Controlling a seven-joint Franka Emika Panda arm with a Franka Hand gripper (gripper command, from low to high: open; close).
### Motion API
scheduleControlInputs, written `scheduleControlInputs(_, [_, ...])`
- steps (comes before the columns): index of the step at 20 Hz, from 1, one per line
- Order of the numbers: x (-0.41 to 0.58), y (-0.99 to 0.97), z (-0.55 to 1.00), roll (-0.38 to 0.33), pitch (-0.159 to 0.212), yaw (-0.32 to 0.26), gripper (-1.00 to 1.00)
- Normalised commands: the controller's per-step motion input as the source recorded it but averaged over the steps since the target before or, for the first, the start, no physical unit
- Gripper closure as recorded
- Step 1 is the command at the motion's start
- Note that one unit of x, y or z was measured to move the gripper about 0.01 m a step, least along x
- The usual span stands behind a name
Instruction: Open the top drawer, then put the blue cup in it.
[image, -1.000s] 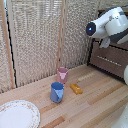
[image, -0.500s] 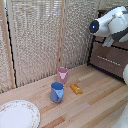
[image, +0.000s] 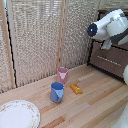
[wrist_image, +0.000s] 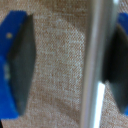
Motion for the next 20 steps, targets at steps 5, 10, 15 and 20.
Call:
scheduleControlInputs(5, [0.019,0.47,-0.03,0.001,-0.039,0.000,1.00])
scheduleControlInputs(10, [0.030,0.85,0.00,0.156,-0.059,-0.001,1.00])
scheduleControlInputs(15, [0.131,0.85,-0.07,0.165,-0.001,-0.007,1.00])
scheduleControlInputs(20, [0.185,0.88,-0.18,0.133,0.000,-0.022,1.00])
